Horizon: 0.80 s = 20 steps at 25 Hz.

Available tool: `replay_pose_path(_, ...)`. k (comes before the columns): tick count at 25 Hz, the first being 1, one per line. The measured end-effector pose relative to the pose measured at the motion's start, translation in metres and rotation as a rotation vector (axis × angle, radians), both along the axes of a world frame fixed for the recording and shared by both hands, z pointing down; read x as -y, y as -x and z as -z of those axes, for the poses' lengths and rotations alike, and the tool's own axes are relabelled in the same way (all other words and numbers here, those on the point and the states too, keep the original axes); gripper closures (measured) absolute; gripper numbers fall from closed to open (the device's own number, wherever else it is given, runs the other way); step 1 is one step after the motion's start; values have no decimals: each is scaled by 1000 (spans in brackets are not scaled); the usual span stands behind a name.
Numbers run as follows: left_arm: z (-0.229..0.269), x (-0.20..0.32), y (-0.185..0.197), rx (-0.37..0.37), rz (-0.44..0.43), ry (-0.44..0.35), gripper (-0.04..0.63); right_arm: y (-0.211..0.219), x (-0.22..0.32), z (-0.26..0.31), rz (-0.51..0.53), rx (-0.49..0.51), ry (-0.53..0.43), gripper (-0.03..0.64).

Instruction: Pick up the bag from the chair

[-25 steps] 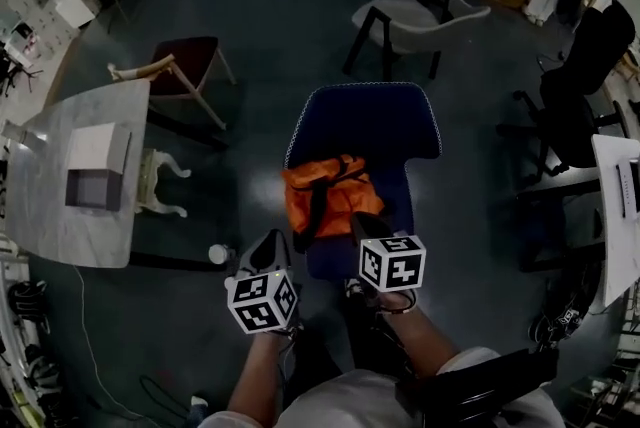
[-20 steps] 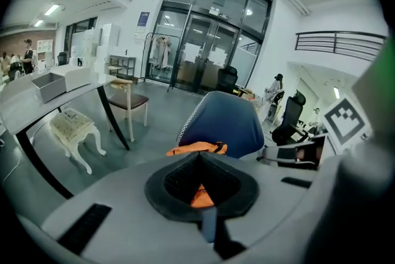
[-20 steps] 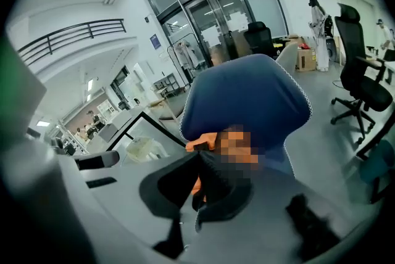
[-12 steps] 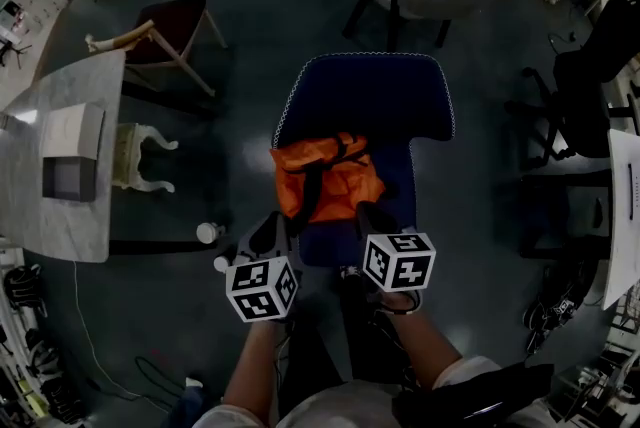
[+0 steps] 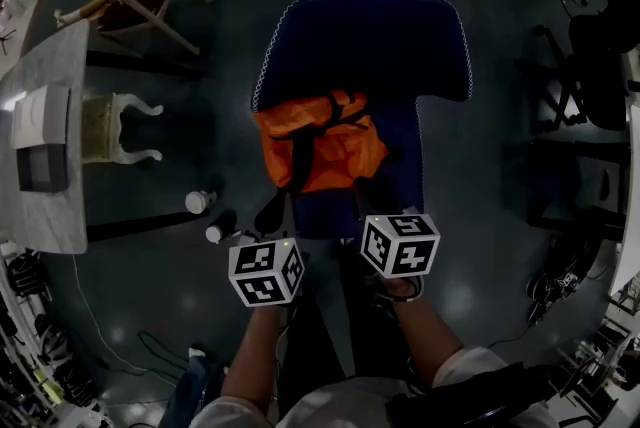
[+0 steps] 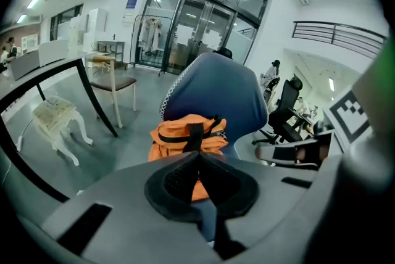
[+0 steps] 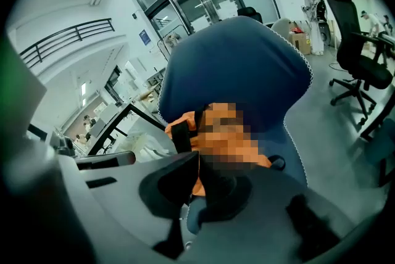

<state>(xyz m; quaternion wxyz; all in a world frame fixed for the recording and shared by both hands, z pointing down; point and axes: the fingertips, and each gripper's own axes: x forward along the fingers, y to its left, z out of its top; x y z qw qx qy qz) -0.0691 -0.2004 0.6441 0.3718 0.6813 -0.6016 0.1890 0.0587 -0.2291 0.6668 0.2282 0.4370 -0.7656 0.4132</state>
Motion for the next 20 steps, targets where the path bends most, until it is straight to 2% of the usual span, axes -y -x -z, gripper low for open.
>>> replay_pose_path(6,-28,1,-15,-16,-21,27,581,-7,-6,-27,-15,3,30,584)
replay_pose_path(13,-36,11,-30,-27,-63,24,581,-13,-5,-33,-31,10,38,584)
replay_pose_path(18,-32,29,-38,30,-106,-2,581,-21,0,-31,-49,5,33,584)
replay_pose_path(20,-31,36,-44,28,-124,-13,580,-23,-1,-35,-50,10,40,584)
